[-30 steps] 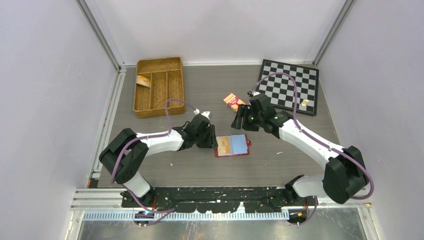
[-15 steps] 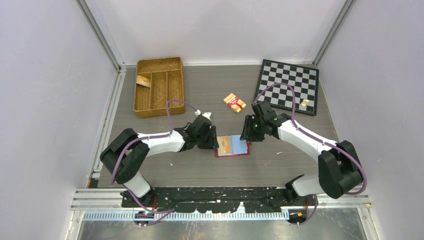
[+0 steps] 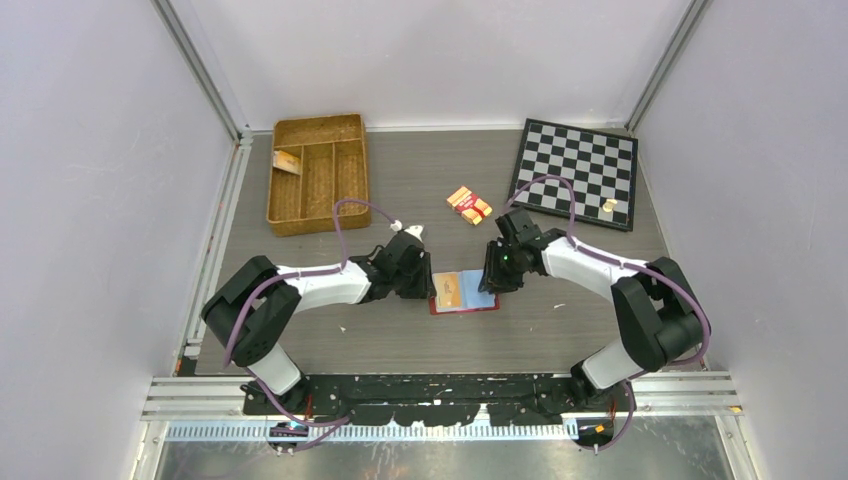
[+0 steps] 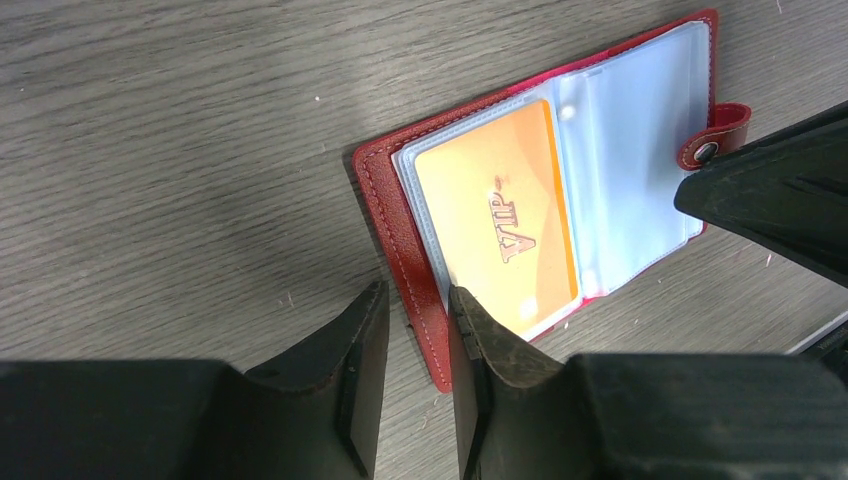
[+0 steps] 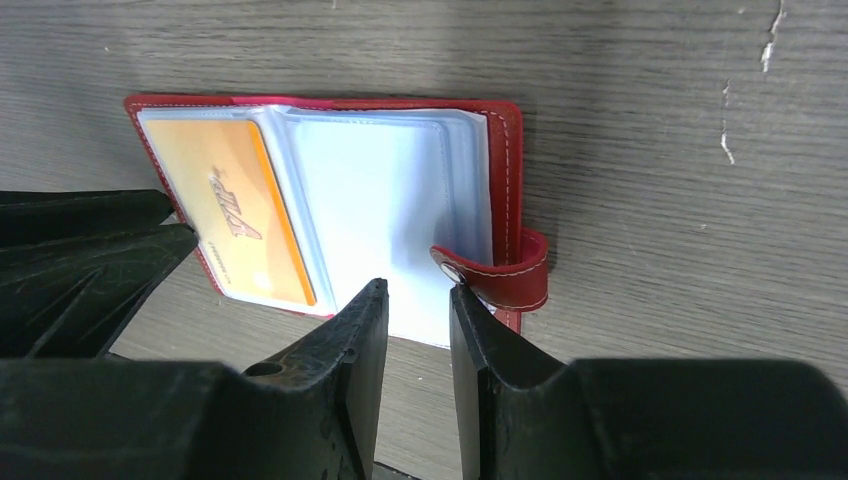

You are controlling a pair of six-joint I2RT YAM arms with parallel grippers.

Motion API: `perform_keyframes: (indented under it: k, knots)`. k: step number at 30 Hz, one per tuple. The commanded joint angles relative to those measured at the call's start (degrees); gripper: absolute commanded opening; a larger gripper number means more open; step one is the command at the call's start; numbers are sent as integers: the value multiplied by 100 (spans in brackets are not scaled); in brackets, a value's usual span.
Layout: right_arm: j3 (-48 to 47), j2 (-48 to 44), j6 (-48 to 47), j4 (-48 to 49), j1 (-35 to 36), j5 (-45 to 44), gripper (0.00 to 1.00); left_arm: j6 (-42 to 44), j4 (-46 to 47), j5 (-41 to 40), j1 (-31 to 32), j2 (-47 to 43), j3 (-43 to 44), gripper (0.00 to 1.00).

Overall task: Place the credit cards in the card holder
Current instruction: Turn over the card slot in the card holder.

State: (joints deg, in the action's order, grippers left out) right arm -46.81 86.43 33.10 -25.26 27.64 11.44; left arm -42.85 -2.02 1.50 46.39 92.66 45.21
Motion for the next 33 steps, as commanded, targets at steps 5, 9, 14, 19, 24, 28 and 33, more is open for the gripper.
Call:
perform_keyframes:
  k: [5, 9, 14, 19, 24, 28, 33]
  knots:
    - [88, -33, -113, 204, 12, -12, 35, 83, 46, -106, 28, 98, 60, 29]
    - [143, -106, -69, 161, 14, -179, 35, 84, 79, -106, 28, 133, 67, 28]
    - [259, -86, -6, 168, 13, -177, 35, 75, 87, -106, 28, 124, 58, 28]
    - [369, -21, 79, 345, 20, -17, 36, 84, 101, -106, 28, 137, 50, 27]
    - [426, 58, 180, 704, 20, 310, 36, 92, 132, -101, 30, 183, 49, 25]
    - [494, 117, 340, 1101, 14, 652, 35, 100, 127, -96, 28, 199, 42, 23]
    - [575, 127, 452, 1487, 22, 1025, 35, 107, 123, -106, 28, 200, 32, 21]
